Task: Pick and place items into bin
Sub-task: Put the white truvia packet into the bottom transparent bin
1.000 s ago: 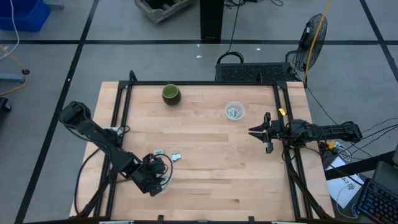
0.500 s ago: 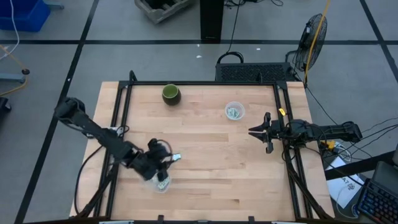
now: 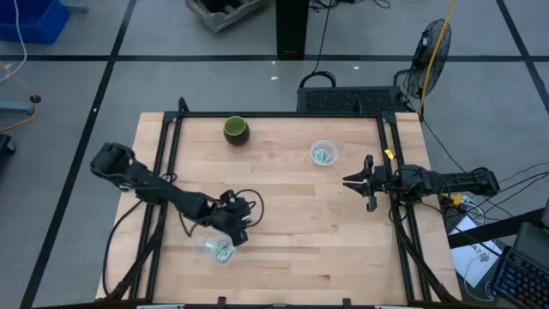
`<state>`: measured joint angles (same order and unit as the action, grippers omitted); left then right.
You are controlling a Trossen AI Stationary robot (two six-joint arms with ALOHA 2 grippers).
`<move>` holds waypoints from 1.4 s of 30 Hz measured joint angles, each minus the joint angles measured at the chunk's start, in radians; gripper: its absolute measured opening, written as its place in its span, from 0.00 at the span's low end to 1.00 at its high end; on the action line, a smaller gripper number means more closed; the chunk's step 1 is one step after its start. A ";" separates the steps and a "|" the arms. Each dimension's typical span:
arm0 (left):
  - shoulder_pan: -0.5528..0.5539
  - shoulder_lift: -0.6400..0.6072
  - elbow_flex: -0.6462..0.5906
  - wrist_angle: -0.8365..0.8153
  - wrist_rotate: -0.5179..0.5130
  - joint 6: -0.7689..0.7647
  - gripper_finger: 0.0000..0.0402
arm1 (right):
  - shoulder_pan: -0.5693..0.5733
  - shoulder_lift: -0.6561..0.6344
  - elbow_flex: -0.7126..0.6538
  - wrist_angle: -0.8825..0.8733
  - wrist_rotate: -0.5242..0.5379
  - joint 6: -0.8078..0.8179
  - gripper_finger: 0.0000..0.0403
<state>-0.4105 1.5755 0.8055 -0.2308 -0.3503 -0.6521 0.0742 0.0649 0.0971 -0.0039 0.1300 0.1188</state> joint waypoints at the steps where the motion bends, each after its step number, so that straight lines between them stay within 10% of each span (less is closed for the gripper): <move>1: 0.003 0.017 0.000 0.002 0.007 0.001 0.37 | 0.000 0.000 0.000 0.000 0.000 0.000 0.17; 20: 0.028 0.146 0.001 0.027 0.031 -0.057 0.36 | 0.000 0.000 0.000 0.000 0.000 0.000 0.17; 35: 0.028 0.148 -0.002 0.085 0.042 0.000 0.03 | 0.000 0.000 0.000 0.000 0.000 0.000 0.17; 42: 0.028 0.149 -0.002 0.144 0.044 0.032 0.03 | 0.000 0.000 0.000 -0.001 0.000 0.000 0.17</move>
<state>-0.3828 1.7241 0.8036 -0.0866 -0.3065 -0.6200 0.0739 0.0650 0.0971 -0.0044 0.1299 0.1187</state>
